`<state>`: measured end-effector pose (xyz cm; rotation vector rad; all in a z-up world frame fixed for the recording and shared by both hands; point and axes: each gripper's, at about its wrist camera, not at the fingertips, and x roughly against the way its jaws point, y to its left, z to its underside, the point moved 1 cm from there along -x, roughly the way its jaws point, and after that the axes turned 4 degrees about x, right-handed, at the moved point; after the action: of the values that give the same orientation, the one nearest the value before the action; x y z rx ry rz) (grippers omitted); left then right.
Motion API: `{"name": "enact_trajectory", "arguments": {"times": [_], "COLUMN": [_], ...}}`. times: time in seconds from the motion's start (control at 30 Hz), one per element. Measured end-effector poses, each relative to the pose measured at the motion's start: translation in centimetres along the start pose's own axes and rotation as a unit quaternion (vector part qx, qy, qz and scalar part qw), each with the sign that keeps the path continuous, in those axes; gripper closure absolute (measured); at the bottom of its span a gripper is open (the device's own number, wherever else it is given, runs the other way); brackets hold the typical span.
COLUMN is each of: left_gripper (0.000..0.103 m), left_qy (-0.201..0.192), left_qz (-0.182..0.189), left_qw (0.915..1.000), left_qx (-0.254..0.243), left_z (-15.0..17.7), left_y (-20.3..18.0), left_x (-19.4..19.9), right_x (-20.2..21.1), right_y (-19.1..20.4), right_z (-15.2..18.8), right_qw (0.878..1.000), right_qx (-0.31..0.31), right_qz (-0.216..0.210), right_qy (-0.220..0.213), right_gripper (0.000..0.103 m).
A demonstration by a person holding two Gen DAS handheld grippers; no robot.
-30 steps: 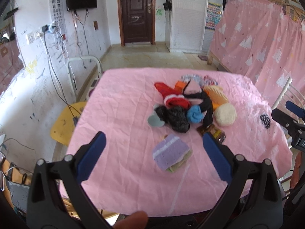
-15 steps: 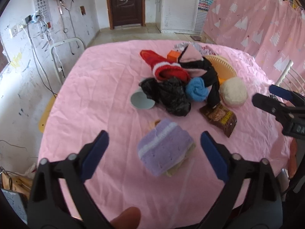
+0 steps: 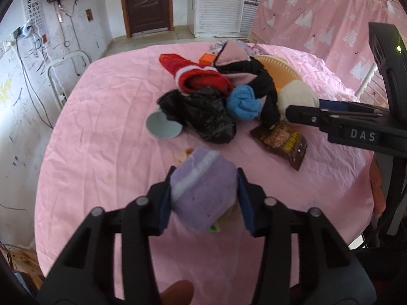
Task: Collect trash
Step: 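Grasp the purple sponge with the left tool while the right tool grasps the white ball, then carry both items to the orange bucket and open both tools to drop them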
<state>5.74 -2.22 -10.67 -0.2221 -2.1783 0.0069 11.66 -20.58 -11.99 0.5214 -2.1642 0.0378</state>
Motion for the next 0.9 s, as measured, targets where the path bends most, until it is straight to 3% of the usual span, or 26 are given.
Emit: {"name": "enact_trajectory", "arguments": {"times": [0.03,0.13,0.53,0.9], "left_gripper": [0.068,0.075,0.077,0.077], "left_qy": [-0.001,-0.004,-0.032,-0.063], "left_qz": [0.001,-0.001,-0.014,-0.002], "left_qw": [1.0000,0.9999,0.9993,0.9954], "left_qx": [-0.002,-0.009,-0.012,-0.072], "left_z": [0.0,0.1,-1.0,-4.0], "left_y": [-0.1,-0.5,-2.0,-9.3], "left_x": [0.0,0.2,2.6,4.6], "right_x": [0.1,0.5,5.2,11.3], "right_y": [0.0,0.0,-2.7,-7.7], "right_z": [0.0,0.0,0.5,2.8], "right_qw": [1.000,1.000,0.998,0.991], "right_qx": [0.000,0.004,-0.013,-0.054], "right_qz": [-0.004,-0.008,-0.002,0.042], "right_qy": [0.000,-0.008,-0.062,-0.118], "right_gripper": [0.068,0.068,0.068,0.068]}}
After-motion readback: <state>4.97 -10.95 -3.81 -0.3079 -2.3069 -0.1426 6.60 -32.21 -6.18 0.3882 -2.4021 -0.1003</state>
